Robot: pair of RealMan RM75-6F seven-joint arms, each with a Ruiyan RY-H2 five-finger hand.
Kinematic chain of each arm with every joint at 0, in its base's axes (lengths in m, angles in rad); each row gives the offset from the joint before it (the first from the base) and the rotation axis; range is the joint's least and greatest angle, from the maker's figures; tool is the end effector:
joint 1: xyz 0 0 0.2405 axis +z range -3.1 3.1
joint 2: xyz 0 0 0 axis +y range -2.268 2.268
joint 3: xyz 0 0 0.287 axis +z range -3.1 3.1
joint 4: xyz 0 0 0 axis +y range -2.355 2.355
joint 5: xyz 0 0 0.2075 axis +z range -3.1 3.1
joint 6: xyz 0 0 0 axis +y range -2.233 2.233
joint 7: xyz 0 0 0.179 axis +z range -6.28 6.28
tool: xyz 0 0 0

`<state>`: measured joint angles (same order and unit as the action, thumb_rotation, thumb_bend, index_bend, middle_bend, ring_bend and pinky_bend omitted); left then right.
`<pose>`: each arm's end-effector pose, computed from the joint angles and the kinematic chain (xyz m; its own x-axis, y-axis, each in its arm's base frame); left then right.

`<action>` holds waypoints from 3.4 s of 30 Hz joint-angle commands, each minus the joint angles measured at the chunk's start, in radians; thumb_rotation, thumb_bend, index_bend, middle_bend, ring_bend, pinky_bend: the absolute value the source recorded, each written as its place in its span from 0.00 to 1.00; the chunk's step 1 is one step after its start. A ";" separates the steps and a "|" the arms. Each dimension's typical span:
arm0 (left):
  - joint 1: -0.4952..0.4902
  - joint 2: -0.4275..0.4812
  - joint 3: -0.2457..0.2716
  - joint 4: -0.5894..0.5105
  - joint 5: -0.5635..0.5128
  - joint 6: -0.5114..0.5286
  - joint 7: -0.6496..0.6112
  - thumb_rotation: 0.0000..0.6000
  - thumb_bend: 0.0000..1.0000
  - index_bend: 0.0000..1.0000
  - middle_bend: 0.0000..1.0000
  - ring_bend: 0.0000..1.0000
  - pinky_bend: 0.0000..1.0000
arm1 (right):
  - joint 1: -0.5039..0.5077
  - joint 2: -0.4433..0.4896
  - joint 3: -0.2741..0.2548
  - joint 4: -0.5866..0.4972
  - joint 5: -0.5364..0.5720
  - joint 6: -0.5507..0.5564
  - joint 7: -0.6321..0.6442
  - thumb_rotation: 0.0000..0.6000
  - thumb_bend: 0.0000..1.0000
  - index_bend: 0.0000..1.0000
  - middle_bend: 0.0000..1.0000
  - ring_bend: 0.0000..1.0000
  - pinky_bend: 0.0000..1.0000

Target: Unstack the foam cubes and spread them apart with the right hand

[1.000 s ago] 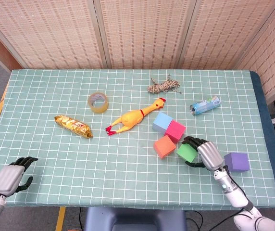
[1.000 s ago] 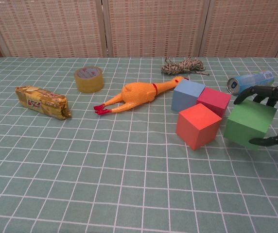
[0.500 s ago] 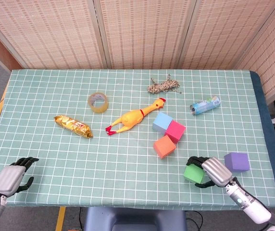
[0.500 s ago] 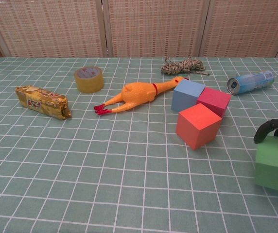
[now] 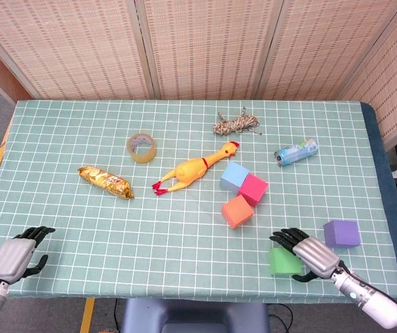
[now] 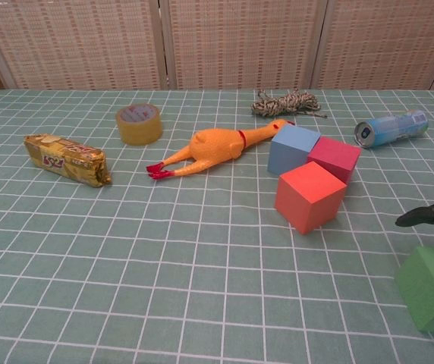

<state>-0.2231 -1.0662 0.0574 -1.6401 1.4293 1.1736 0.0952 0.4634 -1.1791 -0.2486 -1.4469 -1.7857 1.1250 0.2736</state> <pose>-0.3510 0.2306 0.1303 0.5001 0.3446 0.7944 0.8599 -0.0898 -0.5024 -0.3095 -0.2467 0.0577 0.4963 -0.4970 0.7118 -0.8392 -0.4847 0.2466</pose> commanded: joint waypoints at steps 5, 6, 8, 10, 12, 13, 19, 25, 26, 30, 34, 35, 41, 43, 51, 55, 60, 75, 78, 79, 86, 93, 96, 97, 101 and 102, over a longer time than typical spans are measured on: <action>-0.001 0.000 0.000 0.000 0.000 -0.003 -0.002 1.00 0.47 0.21 0.20 0.18 0.39 | 0.022 0.015 0.051 -0.064 -0.005 0.049 0.038 1.00 0.06 0.00 0.00 0.00 0.00; -0.002 0.000 0.000 0.000 -0.001 -0.004 -0.002 1.00 0.47 0.21 0.20 0.18 0.39 | 0.028 0.008 0.067 -0.065 -0.001 0.052 0.033 1.00 0.06 0.00 0.00 0.00 0.00; -0.002 0.001 0.000 0.000 -0.001 -0.004 -0.002 1.00 0.47 0.20 0.20 0.18 0.39 | 0.040 -0.008 0.094 -0.063 0.009 0.048 0.017 1.00 0.06 0.00 0.00 0.00 0.00; -0.001 0.001 0.000 0.001 -0.001 -0.003 -0.002 1.00 0.47 0.21 0.20 0.18 0.39 | 0.060 -0.032 0.124 -0.057 0.017 0.036 -0.002 1.00 0.06 0.00 0.00 0.00 0.00; -0.001 0.002 -0.001 0.001 -0.002 -0.001 -0.003 1.00 0.47 0.21 0.20 0.18 0.39 | 0.085 -0.061 0.154 -0.041 0.033 0.007 -0.032 1.00 0.06 0.00 0.00 0.00 0.00; 0.000 0.002 -0.002 0.001 -0.003 0.000 -0.004 1.00 0.47 0.20 0.20 0.18 0.39 | 0.096 -0.074 0.167 -0.033 0.044 -0.012 -0.047 1.00 0.06 0.00 0.00 0.00 0.00; 0.005 0.005 -0.007 0.003 -0.006 0.013 -0.010 1.00 0.47 0.21 0.20 0.18 0.39 | 0.174 -0.176 0.249 0.045 0.149 -0.153 -0.142 1.00 0.06 0.00 0.00 0.00 0.03; 0.004 0.004 -0.005 0.004 -0.003 0.010 -0.009 1.00 0.47 0.21 0.20 0.18 0.39 | 0.239 -0.285 0.300 0.160 0.191 -0.214 -0.221 1.00 0.06 0.02 0.01 0.00 0.04; 0.003 0.004 -0.005 0.004 -0.003 0.009 -0.009 1.00 0.47 0.21 0.20 0.18 0.39 | 0.247 -0.297 0.304 0.170 0.193 -0.221 -0.223 1.00 0.06 0.03 0.01 0.00 0.04; 0.004 0.005 -0.006 0.004 -0.004 0.009 -0.008 1.00 0.47 0.21 0.20 0.18 0.39 | 0.279 -0.334 0.309 0.190 0.201 -0.253 -0.212 1.00 0.06 0.04 0.03 0.00 0.04; 0.008 0.008 -0.007 0.002 0.000 0.021 -0.015 1.00 0.47 0.20 0.20 0.18 0.39 | 0.288 -0.357 0.300 0.202 0.198 -0.254 -0.234 1.00 0.06 0.07 0.07 0.00 0.05; 0.009 0.008 -0.008 0.002 0.000 0.023 -0.016 1.00 0.47 0.20 0.20 0.18 0.39 | 0.288 -0.361 0.297 0.206 0.198 -0.252 -0.241 1.00 0.06 0.08 0.09 0.00 0.05; 0.009 0.010 -0.007 0.002 0.001 0.022 -0.019 1.00 0.47 0.20 0.20 0.18 0.39 | 0.284 -0.382 0.289 0.235 0.215 -0.250 -0.273 1.00 0.06 0.09 0.16 0.03 0.08; 0.009 0.009 -0.006 0.002 0.002 0.022 -0.017 1.00 0.47 0.20 0.20 0.18 0.39 | 0.281 -0.390 0.287 0.249 0.219 -0.244 -0.281 1.00 0.06 0.11 0.18 0.07 0.13; 0.008 0.008 -0.008 0.003 -0.002 0.019 -0.014 1.00 0.47 0.21 0.20 0.18 0.39 | 0.260 -0.433 0.280 0.305 0.188 -0.147 -0.224 1.00 0.12 0.28 0.42 0.40 0.62; 0.009 0.007 -0.008 0.003 -0.001 0.019 -0.014 1.00 0.47 0.20 0.20 0.18 0.39 | 0.257 -0.442 0.265 0.313 0.140 -0.082 -0.137 1.00 0.12 0.33 0.47 0.45 0.68; 0.008 0.007 -0.008 0.003 -0.001 0.018 -0.011 1.00 0.47 0.20 0.20 0.18 0.39 | 0.256 -0.436 0.238 0.283 0.087 -0.024 -0.072 1.00 0.12 0.34 0.48 0.46 0.68; 0.008 0.008 -0.007 0.001 0.003 0.019 -0.010 1.00 0.47 0.21 0.20 0.18 0.39 | 0.209 -0.386 0.150 0.061 0.047 -0.024 -0.220 1.00 0.12 0.34 0.48 0.46 0.71; 0.009 0.008 -0.007 0.001 0.003 0.020 -0.011 1.00 0.47 0.20 0.20 0.18 0.39 | 0.209 -0.377 0.144 0.044 0.046 -0.033 -0.219 1.00 0.12 0.34 0.48 0.45 0.71; 0.009 0.008 -0.007 0.002 0.001 0.020 -0.012 1.00 0.47 0.20 0.20 0.18 0.39 | 0.210 -0.372 0.142 0.039 0.047 -0.038 -0.218 1.00 0.12 0.33 0.48 0.43 0.71; 0.009 0.008 -0.007 0.001 0.002 0.018 -0.012 1.00 0.47 0.21 0.20 0.18 0.39 | 0.215 -0.339 0.137 0.015 0.066 -0.081 -0.242 1.00 0.12 0.08 0.19 0.11 0.45; 0.007 0.007 -0.008 0.002 -0.002 0.014 -0.012 1.00 0.47 0.21 0.20 0.18 0.39 | 0.238 -0.283 0.130 -0.044 0.089 -0.126 -0.079 1.00 0.06 0.00 0.00 0.00 0.20; 0.007 0.008 -0.008 0.002 -0.001 0.014 -0.013 1.00 0.47 0.20 0.20 0.19 0.39 | 0.215 -0.304 0.153 -0.004 0.077 -0.047 -0.038 1.00 0.06 0.00 0.00 0.00 0.15; 0.007 0.008 -0.007 0.002 -0.001 0.014 -0.013 1.00 0.47 0.20 0.20 0.19 0.39 | 0.208 -0.311 0.160 0.013 0.074 -0.026 -0.037 1.00 0.06 0.00 0.00 0.00 0.15; 0.007 0.007 -0.007 0.002 -0.003 0.012 -0.013 1.00 0.47 0.20 0.20 0.19 0.39 | 0.182 -0.341 0.201 0.080 0.096 0.033 -0.088 1.00 0.06 0.00 0.00 0.00 0.15; 0.006 0.007 -0.007 0.002 -0.003 0.011 -0.012 1.00 0.47 0.20 0.20 0.19 0.39 | 0.172 -0.353 0.218 0.103 0.109 0.051 -0.121 1.00 0.06 0.00 0.00 0.00 0.15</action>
<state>-0.2167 -1.0593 0.0499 -1.6382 1.4265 1.1848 0.0833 0.6579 -1.5076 -0.0637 -1.3821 -1.6969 1.1421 0.1976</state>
